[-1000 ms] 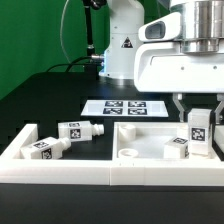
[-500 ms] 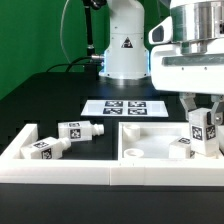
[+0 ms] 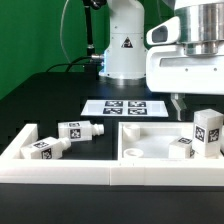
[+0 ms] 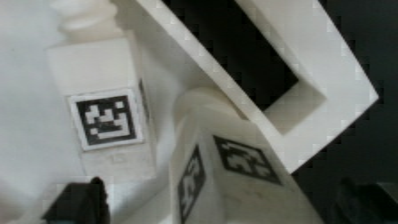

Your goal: Assemble one leg

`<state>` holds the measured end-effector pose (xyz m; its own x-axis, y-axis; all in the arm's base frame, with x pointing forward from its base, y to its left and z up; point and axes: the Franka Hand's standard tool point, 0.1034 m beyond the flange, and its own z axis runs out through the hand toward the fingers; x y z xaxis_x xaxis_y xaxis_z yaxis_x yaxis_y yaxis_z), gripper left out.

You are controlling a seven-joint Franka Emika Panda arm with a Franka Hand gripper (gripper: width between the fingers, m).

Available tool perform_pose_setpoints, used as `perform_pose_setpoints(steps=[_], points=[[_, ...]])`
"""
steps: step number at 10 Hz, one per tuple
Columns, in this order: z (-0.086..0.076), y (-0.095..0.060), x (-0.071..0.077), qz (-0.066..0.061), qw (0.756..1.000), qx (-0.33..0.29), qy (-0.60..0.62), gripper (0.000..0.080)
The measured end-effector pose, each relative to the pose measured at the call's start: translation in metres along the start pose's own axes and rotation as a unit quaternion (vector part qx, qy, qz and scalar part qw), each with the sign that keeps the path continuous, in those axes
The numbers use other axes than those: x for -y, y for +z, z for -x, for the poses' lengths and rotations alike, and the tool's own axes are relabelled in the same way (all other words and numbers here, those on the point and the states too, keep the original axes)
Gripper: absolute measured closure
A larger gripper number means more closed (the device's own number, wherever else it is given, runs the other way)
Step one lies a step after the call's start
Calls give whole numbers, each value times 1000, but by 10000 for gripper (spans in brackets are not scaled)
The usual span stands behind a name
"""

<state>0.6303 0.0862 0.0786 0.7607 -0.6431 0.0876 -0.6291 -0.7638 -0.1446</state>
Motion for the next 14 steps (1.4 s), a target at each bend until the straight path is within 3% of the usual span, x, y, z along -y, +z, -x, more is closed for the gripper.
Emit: perform_pose_setpoints(steps=[3,6,11,13,14], points=[[-9,0,-8,4,982,-3,-190,153],[-10,1,-4,17,950,-2,-313,151],[-10,-2,3,17,903,1,-429,151],[-10,-1,2,18,899,1,-438,413],[-10,-1,2,18,899,1,-438,413]])
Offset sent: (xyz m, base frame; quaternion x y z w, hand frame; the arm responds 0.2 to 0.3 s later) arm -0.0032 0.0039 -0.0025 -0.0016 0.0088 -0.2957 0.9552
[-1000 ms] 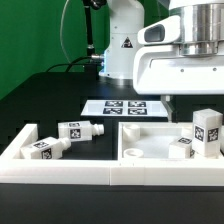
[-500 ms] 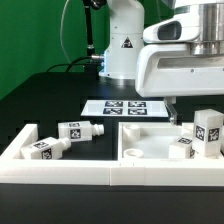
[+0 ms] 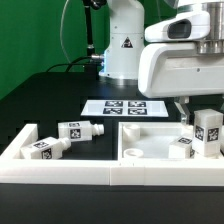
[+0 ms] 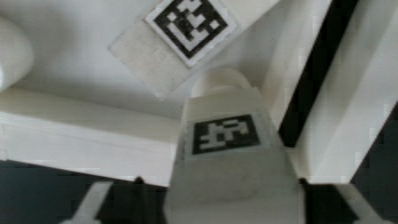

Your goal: Assemble one leg

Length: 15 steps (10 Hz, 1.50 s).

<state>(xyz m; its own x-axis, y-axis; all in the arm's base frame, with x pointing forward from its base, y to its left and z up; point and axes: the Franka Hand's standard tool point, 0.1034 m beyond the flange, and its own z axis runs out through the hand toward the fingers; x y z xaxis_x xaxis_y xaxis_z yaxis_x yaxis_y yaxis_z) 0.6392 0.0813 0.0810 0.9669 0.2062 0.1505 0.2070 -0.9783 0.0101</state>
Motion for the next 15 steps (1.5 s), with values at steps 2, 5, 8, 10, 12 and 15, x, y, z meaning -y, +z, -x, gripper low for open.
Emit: perform_pose_setpoints(steps=[2,5,8,10,12,15], points=[[0,0,0,0,1000,0,16,512],[0,2,1,-4,992,-2,124,512],[-3,3,9,-8,947,-8,320,512],[-2,3,13,-12,903,-3,430,512],[-2,3,21,-13,850,1,527,512],[-3,3,26,-15,789,11,615,512]])
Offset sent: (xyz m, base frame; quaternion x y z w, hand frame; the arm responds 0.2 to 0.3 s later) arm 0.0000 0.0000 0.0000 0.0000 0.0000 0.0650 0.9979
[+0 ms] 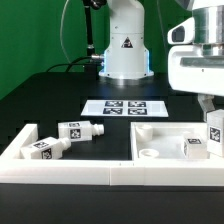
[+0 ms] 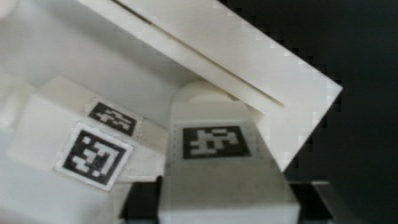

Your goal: Assemble one leg

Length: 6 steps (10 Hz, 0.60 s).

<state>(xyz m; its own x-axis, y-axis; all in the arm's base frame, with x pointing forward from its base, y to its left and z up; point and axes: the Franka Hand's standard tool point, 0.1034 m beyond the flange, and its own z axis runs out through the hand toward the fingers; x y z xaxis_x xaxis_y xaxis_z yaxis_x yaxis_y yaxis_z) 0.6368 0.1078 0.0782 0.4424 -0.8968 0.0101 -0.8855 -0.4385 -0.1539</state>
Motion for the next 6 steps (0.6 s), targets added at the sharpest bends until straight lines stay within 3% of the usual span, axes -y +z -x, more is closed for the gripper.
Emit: perform_pose_setpoints(steps=[3,4,6], points=[[-1,0,-1,2,998,0,-56,440],[1,0,-2,7,994,-1,-111,256],[2,-1,0,11,973,-2,-232,156]])
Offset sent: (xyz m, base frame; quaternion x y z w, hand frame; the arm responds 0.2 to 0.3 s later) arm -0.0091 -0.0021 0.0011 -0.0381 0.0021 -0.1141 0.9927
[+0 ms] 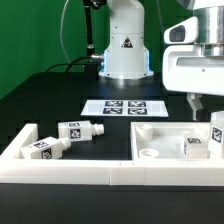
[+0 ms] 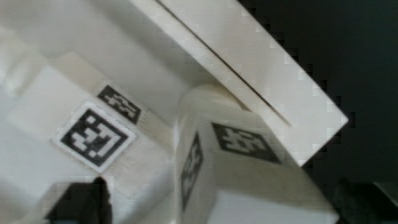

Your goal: Assemble one leg

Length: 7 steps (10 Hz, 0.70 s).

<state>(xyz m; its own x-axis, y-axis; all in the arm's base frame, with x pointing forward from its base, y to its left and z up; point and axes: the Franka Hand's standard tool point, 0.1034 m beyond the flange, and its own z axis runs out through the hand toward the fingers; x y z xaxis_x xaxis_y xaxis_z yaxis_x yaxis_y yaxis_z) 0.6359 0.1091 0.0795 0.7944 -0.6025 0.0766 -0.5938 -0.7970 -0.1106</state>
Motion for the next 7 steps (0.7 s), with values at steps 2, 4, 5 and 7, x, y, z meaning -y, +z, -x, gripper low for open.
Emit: perform_pose_setpoints(steps=[2,4,5,7], points=[[-2,-1,0,0,995,0,-96,151],[-2,0,0,6,979,1,-202,150],[-2,1,0,7,971,3,-238,150],[-4,-2,2,15,948,4,-319,150]])
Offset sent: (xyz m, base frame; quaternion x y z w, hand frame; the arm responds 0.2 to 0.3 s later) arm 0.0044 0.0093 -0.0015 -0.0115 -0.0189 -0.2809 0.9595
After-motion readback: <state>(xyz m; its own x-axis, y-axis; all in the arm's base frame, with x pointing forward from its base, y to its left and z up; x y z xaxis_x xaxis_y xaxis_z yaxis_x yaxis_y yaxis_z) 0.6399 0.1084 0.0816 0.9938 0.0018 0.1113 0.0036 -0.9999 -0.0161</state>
